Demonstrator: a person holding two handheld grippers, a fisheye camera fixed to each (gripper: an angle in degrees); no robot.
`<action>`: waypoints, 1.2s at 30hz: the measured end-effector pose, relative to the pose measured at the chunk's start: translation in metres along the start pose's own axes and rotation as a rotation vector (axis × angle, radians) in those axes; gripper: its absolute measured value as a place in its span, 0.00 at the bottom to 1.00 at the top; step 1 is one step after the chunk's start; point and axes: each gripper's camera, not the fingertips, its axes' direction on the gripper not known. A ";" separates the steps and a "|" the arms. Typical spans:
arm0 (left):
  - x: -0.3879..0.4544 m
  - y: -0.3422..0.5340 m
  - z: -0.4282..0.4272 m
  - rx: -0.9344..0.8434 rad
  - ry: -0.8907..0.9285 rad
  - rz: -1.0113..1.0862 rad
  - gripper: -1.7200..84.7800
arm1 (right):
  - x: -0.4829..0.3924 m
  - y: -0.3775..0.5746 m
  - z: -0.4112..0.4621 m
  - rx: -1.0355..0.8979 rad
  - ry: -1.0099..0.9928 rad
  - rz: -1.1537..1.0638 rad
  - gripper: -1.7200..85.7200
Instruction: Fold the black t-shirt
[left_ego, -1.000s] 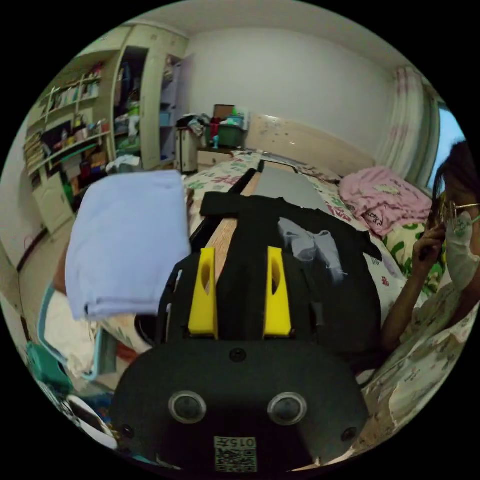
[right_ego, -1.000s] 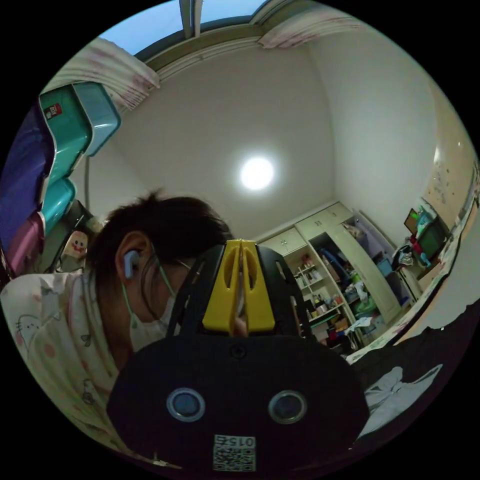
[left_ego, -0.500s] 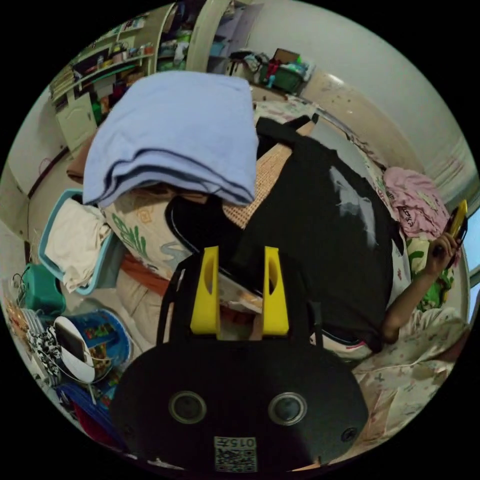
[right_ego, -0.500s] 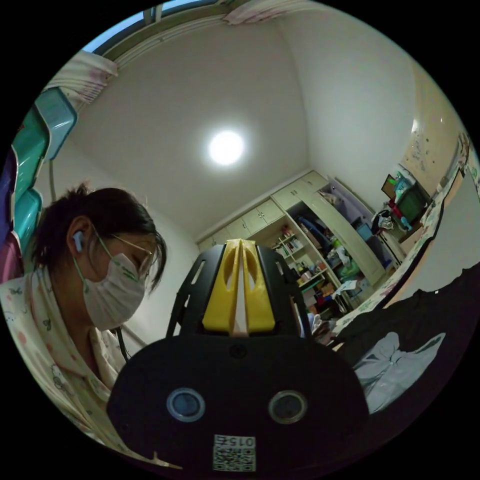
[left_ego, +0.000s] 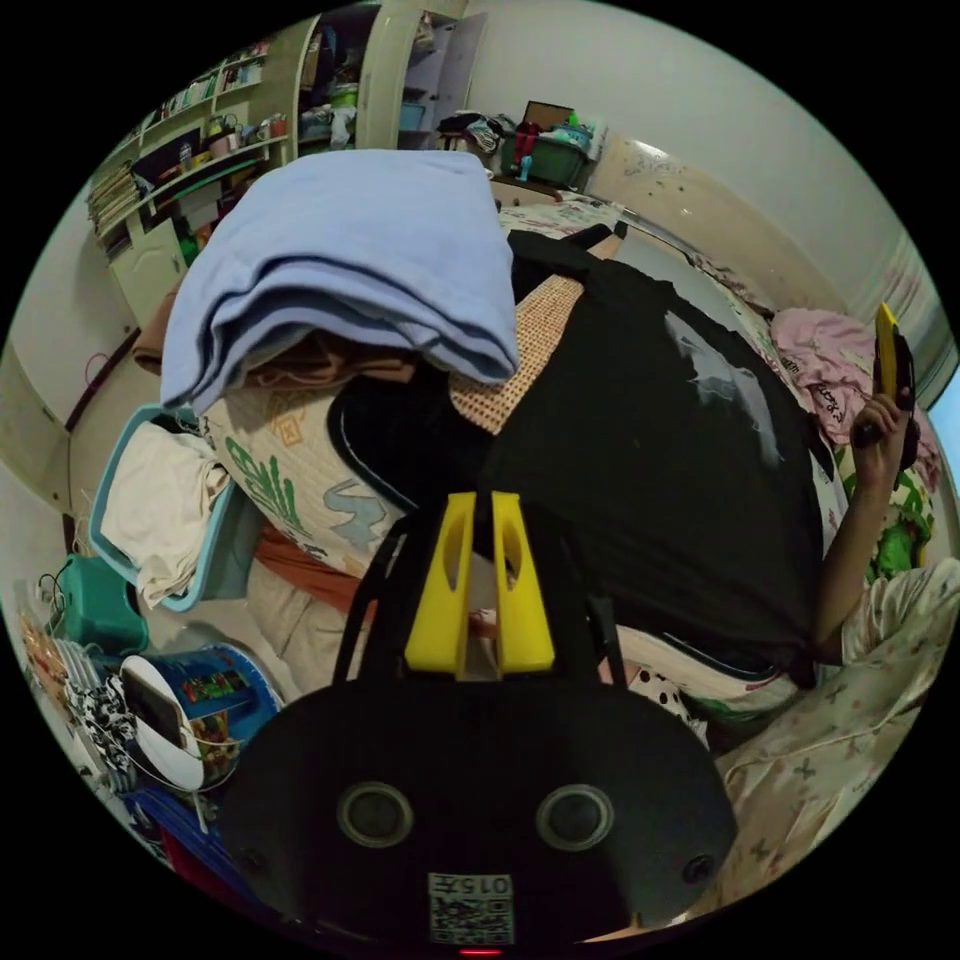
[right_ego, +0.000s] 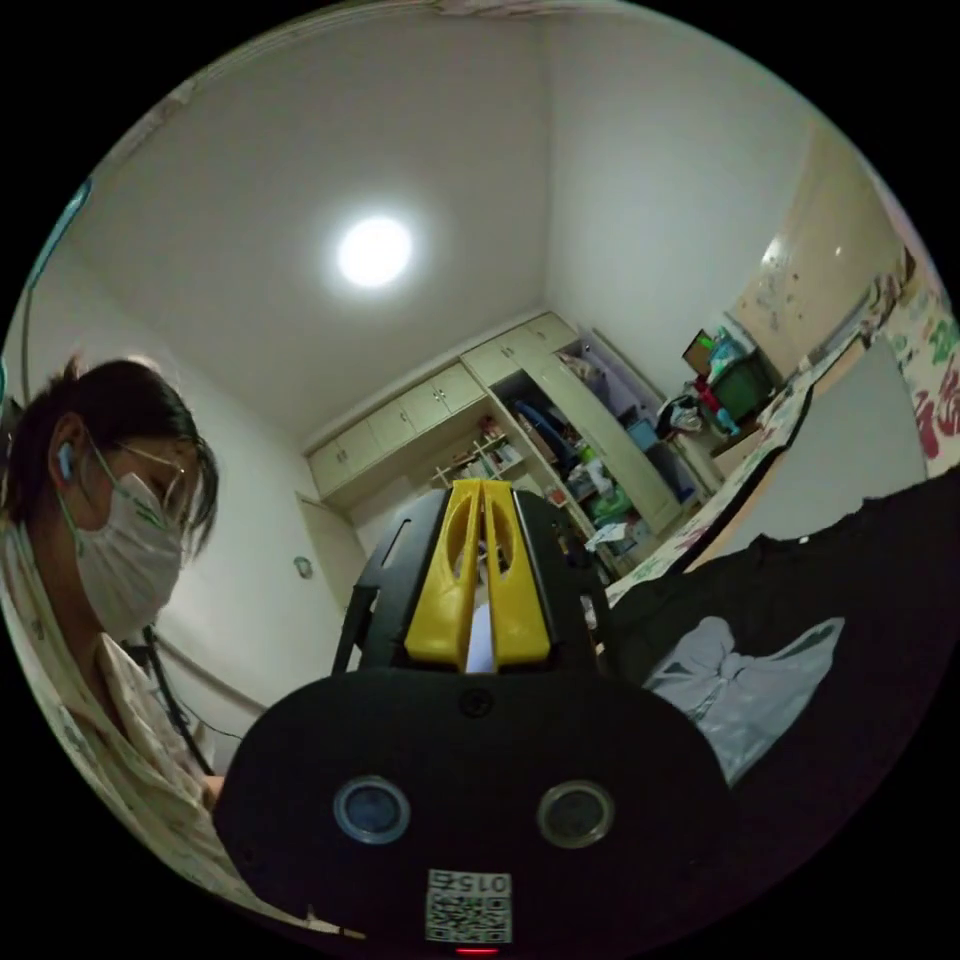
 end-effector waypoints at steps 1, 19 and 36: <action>0.002 0.000 -0.002 0.002 -0.007 0.007 0.03 | -0.008 -0.002 0.005 -0.003 0.041 -0.038 0.01; 0.017 -0.060 -0.036 -0.084 -0.080 0.255 0.02 | -0.104 -0.092 0.017 0.078 0.387 -0.229 0.05; -0.008 -0.125 -0.136 -0.076 -0.116 0.162 0.03 | 0.151 -0.226 -0.122 -0.153 1.110 0.256 0.15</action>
